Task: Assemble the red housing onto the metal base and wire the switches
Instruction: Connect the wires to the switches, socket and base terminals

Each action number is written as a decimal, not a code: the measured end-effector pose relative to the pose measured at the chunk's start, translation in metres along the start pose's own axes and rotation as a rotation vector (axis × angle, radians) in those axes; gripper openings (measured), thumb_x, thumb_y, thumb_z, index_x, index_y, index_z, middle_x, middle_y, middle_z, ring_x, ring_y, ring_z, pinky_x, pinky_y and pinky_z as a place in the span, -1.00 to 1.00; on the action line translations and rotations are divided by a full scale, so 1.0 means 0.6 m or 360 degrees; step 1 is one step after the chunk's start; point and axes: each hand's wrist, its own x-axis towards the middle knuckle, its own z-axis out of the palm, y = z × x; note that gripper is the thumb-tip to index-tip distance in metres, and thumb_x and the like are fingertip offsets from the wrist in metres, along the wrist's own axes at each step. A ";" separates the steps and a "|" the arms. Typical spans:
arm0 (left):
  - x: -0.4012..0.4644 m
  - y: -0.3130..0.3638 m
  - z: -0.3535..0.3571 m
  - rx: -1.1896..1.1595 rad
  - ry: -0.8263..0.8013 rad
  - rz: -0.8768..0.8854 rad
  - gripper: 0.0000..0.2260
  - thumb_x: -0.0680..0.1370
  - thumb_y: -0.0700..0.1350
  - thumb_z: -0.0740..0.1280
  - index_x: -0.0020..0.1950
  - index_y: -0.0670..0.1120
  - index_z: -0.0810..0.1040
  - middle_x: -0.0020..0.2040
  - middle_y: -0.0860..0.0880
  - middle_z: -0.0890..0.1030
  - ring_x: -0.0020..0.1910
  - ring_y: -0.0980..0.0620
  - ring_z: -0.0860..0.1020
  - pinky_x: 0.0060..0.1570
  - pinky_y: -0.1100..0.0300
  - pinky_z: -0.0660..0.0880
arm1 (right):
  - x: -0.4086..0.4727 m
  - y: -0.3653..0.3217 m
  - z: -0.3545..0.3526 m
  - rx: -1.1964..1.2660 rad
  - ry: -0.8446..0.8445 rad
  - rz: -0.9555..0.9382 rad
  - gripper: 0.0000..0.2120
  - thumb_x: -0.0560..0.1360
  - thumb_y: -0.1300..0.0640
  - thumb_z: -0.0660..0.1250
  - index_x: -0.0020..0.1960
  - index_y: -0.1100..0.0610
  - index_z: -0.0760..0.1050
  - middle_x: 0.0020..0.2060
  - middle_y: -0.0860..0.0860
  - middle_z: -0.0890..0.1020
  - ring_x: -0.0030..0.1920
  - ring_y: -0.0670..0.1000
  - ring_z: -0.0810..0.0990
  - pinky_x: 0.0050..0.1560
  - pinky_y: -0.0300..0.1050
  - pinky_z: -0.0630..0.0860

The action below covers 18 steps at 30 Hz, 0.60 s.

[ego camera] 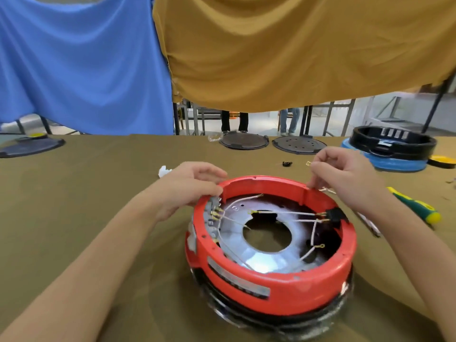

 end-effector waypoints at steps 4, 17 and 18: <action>0.011 -0.001 0.016 -0.0094 0.0473 0.0145 -0.88 0.59 -0.13 0.39 0.12 -0.04 0.63 0.12 -0.01 0.68 0.11 0.02 0.65 0.10 0.08 0.59 | 0.002 0.001 -0.001 -0.0017 -0.0009 -0.0032 -0.82 0.48 0.16 0.27 -0.26 -0.02 0.51 -0.38 0.01 0.69 -0.52 -0.09 0.50 -0.39 -0.09 0.48; -0.008 0.006 -0.023 0.0104 -0.0119 -0.0085 -0.78 0.53 -0.27 0.37 0.11 -0.04 0.66 0.02 -0.11 0.72 -0.12 -0.05 0.68 -0.13 0.09 0.63 | -0.005 -0.009 0.010 -0.0033 -0.0149 0.0017 -0.87 0.51 0.15 0.33 -0.21 0.12 0.57 -0.25 0.04 0.71 -0.18 0.04 0.69 -0.12 0.01 0.59; -0.006 0.004 -0.016 0.0062 -0.0113 -0.0041 -0.78 0.54 -0.28 0.36 0.12 -0.06 0.66 0.04 -0.11 0.72 -0.05 -0.10 0.69 -0.02 0.03 0.63 | -0.004 -0.008 0.007 0.0017 -0.0111 0.0031 -0.87 0.51 0.20 0.32 -0.21 0.15 0.56 -0.30 0.04 0.70 -0.26 0.00 0.67 -0.19 -0.03 0.56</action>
